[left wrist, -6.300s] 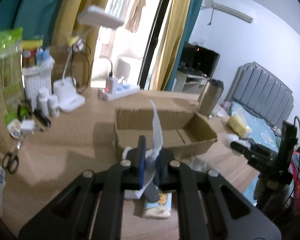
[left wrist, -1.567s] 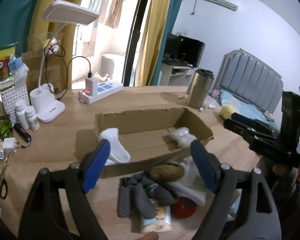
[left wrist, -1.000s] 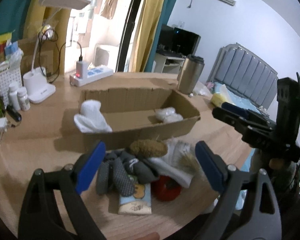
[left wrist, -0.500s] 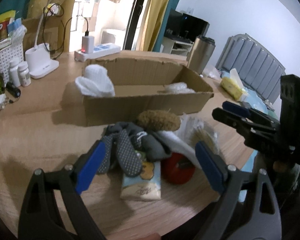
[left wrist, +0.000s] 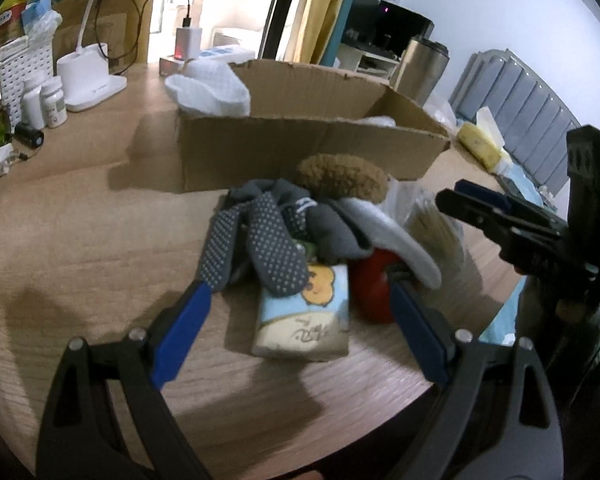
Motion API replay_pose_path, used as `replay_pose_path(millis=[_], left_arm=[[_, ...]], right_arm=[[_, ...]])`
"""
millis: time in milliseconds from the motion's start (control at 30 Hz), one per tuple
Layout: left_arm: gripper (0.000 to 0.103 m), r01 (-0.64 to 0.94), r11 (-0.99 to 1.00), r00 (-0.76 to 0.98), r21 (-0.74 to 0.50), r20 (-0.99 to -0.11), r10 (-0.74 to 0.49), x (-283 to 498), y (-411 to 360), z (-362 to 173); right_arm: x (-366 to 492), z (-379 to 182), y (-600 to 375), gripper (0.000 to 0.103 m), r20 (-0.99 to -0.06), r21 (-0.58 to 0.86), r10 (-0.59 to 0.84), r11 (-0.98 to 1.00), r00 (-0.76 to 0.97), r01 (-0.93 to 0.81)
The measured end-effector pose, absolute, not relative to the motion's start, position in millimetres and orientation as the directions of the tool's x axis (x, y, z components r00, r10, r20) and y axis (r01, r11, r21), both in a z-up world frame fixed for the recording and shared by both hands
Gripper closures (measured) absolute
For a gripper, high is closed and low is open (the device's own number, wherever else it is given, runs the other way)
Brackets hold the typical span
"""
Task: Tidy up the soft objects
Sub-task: 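Grasp the cotton swab bag with the right gripper while the left gripper grasps the cartoon tissue pack, then carry the tissue pack with the left gripper while the right gripper carries the swab bag over the box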
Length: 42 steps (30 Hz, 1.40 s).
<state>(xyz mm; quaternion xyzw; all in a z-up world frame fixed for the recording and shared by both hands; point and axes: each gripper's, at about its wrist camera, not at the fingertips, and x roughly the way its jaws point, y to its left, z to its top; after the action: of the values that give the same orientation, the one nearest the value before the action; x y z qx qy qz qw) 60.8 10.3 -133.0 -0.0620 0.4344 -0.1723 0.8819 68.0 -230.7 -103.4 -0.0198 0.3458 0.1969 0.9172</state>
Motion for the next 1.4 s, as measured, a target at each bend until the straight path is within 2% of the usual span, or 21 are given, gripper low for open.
replay_pose_path(millis=[200,367,433,533,867,1200,1400], left_arm=[[0.012,0.254,0.941,0.549,-0.225,-0.768,-0.331,59.3,9.0,-139.8],[0.027,0.267,0.943,0.551,-0.200,-0.771,-0.320,57.8,6.6,-140.7],[0.043,0.278,0.942,0.551,-0.187,-0.772,-0.316,57.0,5.1,-140.0],[0.053,0.294,0.939,0.546,-0.179,-0.775,-0.319,56.3,2.6,-139.8],[0.054,0.343,0.921,0.560,-0.183,-0.748,-0.357,47.9,-1.6,-127.2],[0.054,0.366,0.908,0.595,-0.205,-0.699,-0.398,39.1,3.9,-109.4],[0.054,0.372,0.905,0.621,-0.208,-0.669,-0.409,39.7,6.6,-97.4]], right_arm=[[69.7,-109.6,-229.6,0.041,-0.657,0.114,0.357,0.918,0.664,-0.381],[70.3,-114.6,-228.9,0.041,-0.671,0.118,0.360,0.915,0.649,-0.385],[71.5,-116.5,-229.4,0.041,-0.676,0.124,0.361,0.915,0.643,-0.384],[72.1,-119.1,-229.9,0.041,-0.678,0.139,0.370,0.913,0.635,-0.384],[73.6,-125.6,-232.1,0.041,-0.687,0.165,0.393,0.904,0.612,-0.395],[69.0,-121.9,-234.3,0.061,-0.663,0.174,0.417,0.894,0.622,-0.413],[67.6,-119.0,-235.4,0.063,-0.654,0.174,0.420,0.893,0.629,-0.416]])
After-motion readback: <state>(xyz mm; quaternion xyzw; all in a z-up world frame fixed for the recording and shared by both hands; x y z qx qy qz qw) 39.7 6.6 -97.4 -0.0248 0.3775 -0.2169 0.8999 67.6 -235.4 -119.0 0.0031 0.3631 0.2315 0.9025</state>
